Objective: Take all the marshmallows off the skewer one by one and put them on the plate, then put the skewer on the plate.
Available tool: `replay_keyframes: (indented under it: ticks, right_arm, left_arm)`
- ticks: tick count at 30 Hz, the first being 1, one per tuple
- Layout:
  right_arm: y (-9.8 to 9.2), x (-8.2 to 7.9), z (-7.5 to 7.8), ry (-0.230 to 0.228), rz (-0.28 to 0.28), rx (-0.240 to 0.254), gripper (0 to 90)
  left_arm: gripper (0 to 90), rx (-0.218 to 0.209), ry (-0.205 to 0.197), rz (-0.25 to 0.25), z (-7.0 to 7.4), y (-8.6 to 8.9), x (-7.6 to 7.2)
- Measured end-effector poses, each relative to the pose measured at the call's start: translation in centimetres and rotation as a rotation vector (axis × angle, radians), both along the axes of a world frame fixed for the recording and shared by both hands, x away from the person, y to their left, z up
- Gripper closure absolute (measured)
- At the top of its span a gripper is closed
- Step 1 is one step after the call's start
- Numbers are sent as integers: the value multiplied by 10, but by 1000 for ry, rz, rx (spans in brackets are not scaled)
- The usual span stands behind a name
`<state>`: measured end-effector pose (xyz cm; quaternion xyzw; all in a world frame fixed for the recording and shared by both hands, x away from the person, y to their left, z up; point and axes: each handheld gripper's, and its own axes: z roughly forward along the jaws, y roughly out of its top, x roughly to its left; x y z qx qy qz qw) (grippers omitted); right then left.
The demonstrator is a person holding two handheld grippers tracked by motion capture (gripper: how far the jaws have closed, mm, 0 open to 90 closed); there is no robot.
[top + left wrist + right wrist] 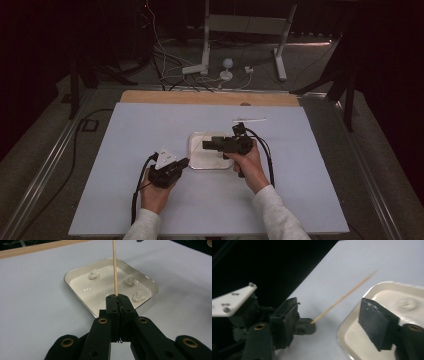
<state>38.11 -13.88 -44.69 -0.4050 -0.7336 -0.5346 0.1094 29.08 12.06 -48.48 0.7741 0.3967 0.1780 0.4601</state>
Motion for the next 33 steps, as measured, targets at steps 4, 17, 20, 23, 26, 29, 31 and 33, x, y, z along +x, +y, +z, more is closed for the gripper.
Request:
replay_keyframes:
  ticks: [4, 17, 20, 23, 26, 29, 31, 33]
  right_arm:
    - [-7, -8, 5, -88, -46, -38, 210]
    - [-33, -25, 4, -188, -160, -140, 110]
    - [-40, -29, 4, -193, -180, -144, 96]
    - [-46, -32, 4, -200, -195, -152, 88]
    - [-52, -35, 5, -207, -208, -147, 85]
    - [-57, -39, 5, -213, -217, -148, 84]
    - [-60, -41, 5, -213, -219, -147, 84]
    - [-63, -43, 5, -213, -223, -151, 84]
  left_arm:
    - [895, -19, -1, 16, 4, 2, 1]
    - [891, -65, 29, 87, 8, -12, 16]
    - [891, -62, 32, 90, 9, -17, 20]
    - [890, -63, 38, 102, 8, -21, 23]
    - [890, -59, 55, 119, 3, -25, 27]
    - [890, -48, 74, 133, -2, -29, 31]
    - [888, -40, 84, 135, -6, -33, 33]
    - [888, -20, 102, 149, -11, -35, 36]
